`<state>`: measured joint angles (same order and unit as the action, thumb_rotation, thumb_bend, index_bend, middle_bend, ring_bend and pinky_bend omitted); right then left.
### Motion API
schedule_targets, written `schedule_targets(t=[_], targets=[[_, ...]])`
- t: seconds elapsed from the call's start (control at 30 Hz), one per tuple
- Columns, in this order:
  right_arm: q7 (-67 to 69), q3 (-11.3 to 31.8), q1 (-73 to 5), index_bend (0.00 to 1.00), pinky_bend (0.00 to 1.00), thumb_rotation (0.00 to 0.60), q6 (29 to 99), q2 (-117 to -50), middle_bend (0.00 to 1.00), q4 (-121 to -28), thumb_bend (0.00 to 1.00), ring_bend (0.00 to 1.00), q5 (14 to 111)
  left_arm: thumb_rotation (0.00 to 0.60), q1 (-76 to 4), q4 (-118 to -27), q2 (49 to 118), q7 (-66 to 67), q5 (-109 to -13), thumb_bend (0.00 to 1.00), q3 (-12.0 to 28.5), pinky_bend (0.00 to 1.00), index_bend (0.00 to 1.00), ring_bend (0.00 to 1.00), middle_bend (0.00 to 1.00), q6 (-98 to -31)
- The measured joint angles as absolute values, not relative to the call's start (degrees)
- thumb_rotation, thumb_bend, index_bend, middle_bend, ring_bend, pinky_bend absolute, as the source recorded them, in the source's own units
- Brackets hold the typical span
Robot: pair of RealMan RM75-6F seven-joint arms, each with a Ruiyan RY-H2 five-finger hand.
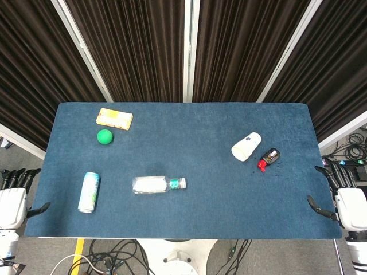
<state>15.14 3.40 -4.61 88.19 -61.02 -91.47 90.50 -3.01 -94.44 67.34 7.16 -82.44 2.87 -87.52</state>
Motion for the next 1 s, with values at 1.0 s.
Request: schedule_targets(t=[1.0], targets=[[15.70,6.40,-8.88,0.15,0.00,0.562,83.62,-58.93,0.01,-91.26,0.24,0.00,87.94,0.600,-29.29,-98.00,74.04,8.42,-82.29,0.01,7.66,0.11,0.17,0.10,0.17,-52.80]])
